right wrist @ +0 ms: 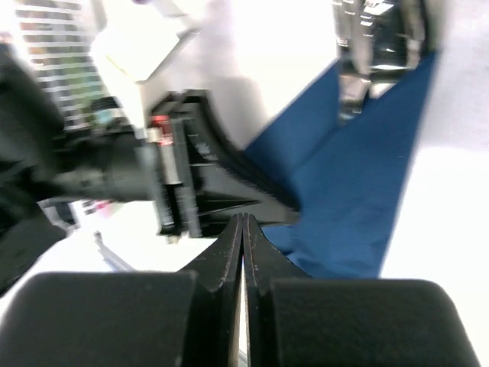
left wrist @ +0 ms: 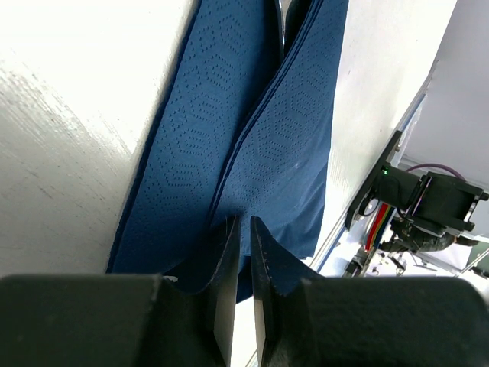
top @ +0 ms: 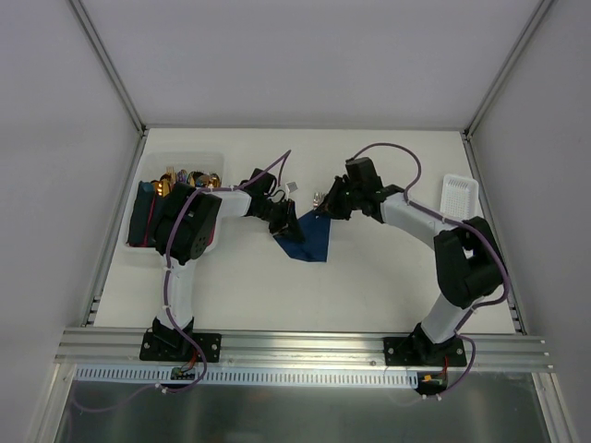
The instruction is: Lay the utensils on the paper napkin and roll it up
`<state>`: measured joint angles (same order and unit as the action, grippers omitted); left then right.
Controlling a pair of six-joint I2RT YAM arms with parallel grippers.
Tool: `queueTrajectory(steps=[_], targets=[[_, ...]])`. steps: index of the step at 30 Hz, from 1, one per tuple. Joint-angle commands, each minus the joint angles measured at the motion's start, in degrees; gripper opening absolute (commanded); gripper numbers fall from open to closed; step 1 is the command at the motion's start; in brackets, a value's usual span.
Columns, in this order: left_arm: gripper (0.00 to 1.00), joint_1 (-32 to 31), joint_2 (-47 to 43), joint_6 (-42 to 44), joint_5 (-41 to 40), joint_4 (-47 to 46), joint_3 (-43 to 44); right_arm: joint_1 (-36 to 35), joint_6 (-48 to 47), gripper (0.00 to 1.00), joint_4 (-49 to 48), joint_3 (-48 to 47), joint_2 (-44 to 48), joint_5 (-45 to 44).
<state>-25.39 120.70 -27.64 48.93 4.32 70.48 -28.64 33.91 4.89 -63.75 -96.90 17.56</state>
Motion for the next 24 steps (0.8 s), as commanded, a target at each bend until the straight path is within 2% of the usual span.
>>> queueTrajectory(steps=[1,24], targets=[[0.13,0.51,0.94,2.33,-3.22,2.98,-0.08,-0.62,-3.49,0.00,8.37,-2.78,-2.50,-4.11],[0.12,0.43,1.11,2.50,-3.22,3.24,-0.17,-3.17,-5.78,0.00,9.96,-3.23,-11.73,-5.08]])
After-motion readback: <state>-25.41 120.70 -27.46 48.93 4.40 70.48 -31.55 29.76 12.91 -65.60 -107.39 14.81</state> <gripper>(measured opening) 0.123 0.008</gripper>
